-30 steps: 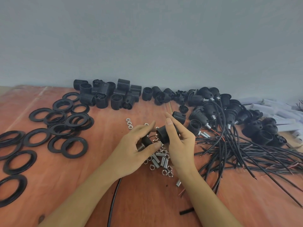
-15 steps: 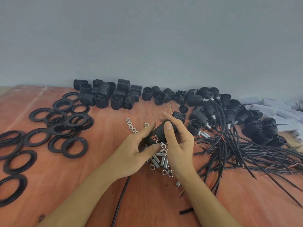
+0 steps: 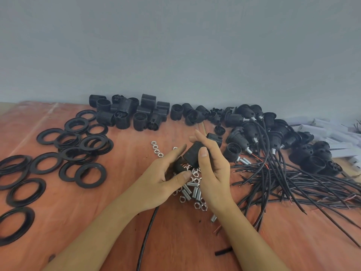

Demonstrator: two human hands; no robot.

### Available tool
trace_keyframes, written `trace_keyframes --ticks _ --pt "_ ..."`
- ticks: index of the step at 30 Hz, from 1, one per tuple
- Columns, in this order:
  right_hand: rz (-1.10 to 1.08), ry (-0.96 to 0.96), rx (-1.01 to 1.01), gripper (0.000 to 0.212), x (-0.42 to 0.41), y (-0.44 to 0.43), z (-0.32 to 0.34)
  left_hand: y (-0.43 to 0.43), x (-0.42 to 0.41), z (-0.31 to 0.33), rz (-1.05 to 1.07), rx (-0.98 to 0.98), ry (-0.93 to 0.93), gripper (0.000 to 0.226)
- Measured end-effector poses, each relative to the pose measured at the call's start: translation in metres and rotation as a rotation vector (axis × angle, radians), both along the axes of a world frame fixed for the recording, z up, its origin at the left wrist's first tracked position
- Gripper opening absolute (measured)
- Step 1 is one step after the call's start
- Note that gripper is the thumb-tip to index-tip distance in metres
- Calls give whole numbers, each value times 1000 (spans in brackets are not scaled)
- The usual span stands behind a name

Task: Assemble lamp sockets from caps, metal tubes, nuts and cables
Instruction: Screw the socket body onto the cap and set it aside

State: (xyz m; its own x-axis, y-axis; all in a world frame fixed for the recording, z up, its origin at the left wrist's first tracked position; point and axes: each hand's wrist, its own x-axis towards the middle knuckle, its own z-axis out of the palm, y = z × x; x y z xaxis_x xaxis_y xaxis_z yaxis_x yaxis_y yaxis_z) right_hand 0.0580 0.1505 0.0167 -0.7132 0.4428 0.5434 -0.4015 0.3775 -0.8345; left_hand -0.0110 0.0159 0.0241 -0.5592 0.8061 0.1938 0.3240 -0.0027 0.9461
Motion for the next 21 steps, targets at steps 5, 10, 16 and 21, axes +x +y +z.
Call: trace_keyframes --ticks 5,10,16,21 --pt "5 10 -6 36 0 4 -1 1 3 1 12 24 -36 77" --pt "-20 6 -43 32 -1 4 -1 3 -2 0 85 147 -155 60" --pt "-20 22 -58 30 -2 3 -4 5 1 3 52 210 -106 39" --pt "-28 63 -60 29 -1 5 -4 4 2 -1 1 131 -60 50"
